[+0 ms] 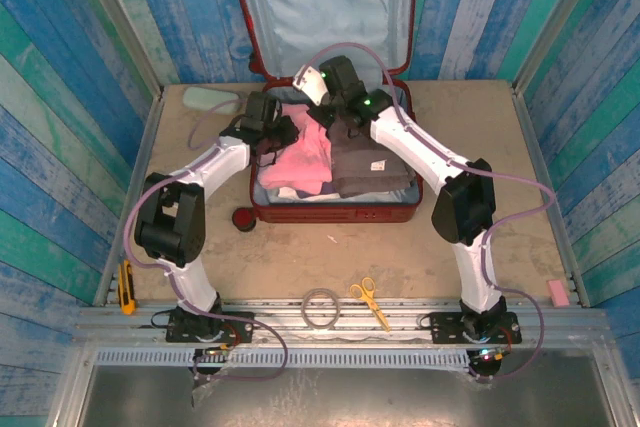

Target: Pack the luggage

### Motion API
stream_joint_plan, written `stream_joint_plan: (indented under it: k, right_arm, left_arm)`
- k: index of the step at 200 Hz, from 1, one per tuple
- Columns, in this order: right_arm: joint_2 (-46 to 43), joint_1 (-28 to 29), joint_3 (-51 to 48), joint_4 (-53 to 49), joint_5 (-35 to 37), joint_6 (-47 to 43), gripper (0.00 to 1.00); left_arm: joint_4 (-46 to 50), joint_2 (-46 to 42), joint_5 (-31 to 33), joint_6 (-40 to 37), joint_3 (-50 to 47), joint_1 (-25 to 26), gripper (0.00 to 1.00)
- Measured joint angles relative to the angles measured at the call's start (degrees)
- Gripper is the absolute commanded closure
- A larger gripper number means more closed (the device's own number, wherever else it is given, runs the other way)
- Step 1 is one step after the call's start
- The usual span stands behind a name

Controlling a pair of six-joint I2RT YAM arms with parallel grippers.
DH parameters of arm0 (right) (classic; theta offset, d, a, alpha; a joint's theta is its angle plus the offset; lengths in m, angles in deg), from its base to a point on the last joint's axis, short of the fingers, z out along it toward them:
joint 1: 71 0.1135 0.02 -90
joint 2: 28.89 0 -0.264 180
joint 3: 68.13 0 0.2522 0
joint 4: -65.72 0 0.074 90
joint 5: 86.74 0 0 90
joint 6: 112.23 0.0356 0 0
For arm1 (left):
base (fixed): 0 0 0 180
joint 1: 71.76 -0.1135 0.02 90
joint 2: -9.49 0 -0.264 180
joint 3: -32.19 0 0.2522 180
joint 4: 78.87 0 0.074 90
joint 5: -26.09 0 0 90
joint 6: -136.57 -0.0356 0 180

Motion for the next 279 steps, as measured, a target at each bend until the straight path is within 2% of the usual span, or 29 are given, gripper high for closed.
stream_joint_plan:
  k: [36, 48, 82, 111, 160, 207, 226, 261, 279]
  right_arm:
    - [0.39, -0.02, 0.46, -1.18, -6.88, 5.49, 0.80]
    - [1.01, -0.02, 1.05, -1.22, -9.09, 7.30, 0.86]
    - [4.87, -0.28, 2.36, 0.72, -11.41, 10.82, 0.90]
    - [9.90, -2.64, 2.67, 2.75, -13.25, 13.86, 0.91]
    - [15.13, -6.56, 2.78, 4.81, -13.20, 15.34, 0.86]
    - [15.08, -5.86, 1.40, 6.34, -11.32, 14.56, 0.81]
    - [14.97, -5.92, 1.40, 6.40, -11.32, 14.29, 0.76]
    - [13.16, -5.92, 0.83, 5.49, -10.80, 13.75, 0.63]
    - [10.32, -5.92, -0.33, 4.44, -10.67, 13.62, 0.59]
  left_arm:
    - [-4.96, -1.14, -0.35, -0.09, -3.78, 0.00, 0.70]
    - [-5.01, -2.73, -0.26, -0.26, -5.66, 0.00, 0.69]
    - [-5.49, -11.47, -0.55, -0.09, -10.67, 0.02, 0.71]
    - [-7.89, -17.66, -1.75, 1.77, -15.54, 0.26, 0.77]
    - [-9.38, -15.08, -1.55, 5.42, -22.82, 1.53, 0.90]
    - [-13.20, -10.40, 0.20, 7.06, -25.03, 2.97, 0.93]
    - [-13.84, -10.47, 1.09, 6.86, -25.16, 3.23, 0.87]
    - [-10.73, -12.50, 3.82, 4.15, -23.08, 3.74, 0.61]
    - [-6.03, -14.12, 6.40, 1.11, -17.92, 4.02, 0.58]
